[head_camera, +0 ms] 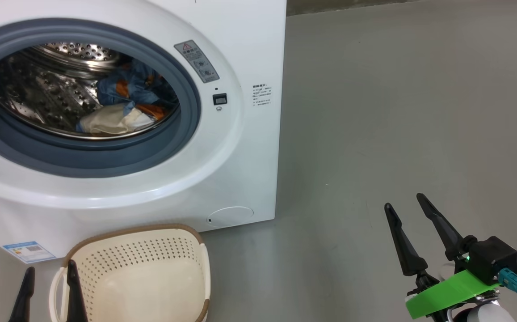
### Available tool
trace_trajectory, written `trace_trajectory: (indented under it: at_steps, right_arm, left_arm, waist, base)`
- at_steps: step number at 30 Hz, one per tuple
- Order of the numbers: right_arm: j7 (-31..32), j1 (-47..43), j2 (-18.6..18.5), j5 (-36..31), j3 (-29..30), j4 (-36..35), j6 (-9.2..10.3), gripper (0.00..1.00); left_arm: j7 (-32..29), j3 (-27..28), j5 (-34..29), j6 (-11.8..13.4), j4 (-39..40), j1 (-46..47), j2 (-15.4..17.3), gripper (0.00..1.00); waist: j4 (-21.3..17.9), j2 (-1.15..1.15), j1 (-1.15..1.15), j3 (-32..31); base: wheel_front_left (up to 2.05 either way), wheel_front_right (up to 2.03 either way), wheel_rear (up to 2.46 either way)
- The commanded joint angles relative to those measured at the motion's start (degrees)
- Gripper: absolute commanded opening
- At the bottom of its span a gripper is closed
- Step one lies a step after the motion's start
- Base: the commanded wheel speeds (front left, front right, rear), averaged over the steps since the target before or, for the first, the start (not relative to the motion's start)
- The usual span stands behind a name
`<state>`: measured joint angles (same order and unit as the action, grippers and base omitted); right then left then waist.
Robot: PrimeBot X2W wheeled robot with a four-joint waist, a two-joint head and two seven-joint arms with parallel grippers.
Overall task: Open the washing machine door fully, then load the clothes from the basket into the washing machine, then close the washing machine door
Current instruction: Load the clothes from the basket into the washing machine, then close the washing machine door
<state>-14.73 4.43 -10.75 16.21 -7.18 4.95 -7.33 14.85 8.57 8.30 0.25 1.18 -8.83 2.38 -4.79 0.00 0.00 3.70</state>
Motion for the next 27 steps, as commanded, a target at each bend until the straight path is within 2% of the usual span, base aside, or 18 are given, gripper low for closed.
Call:
trace_trajectory:
  at_steps: [1,27]
  right_arm:
    - [-0.27,-0.31,-0.23,-0.46,-0.94,-1.61,-0.16,1.0]
    - [-0.27,0.02,-0.76,-0.29,-1.79,-0.72,-0.16,1.0]
  left_arm:
    - [0.15,2.02,-0.03,0.13,1.14,0.87,0.51,1.0]
    - [0.15,1.69,0.47,0.78,-0.04,1.1,0.5,1.0]
  waist:
    - [0.08,0.0,0.0,0.05]
    - [1.09,0.0,0.0,-1.07]
  base:
    - [0.0,0.0,0.0]
    - [0.0,0.0,0.0]
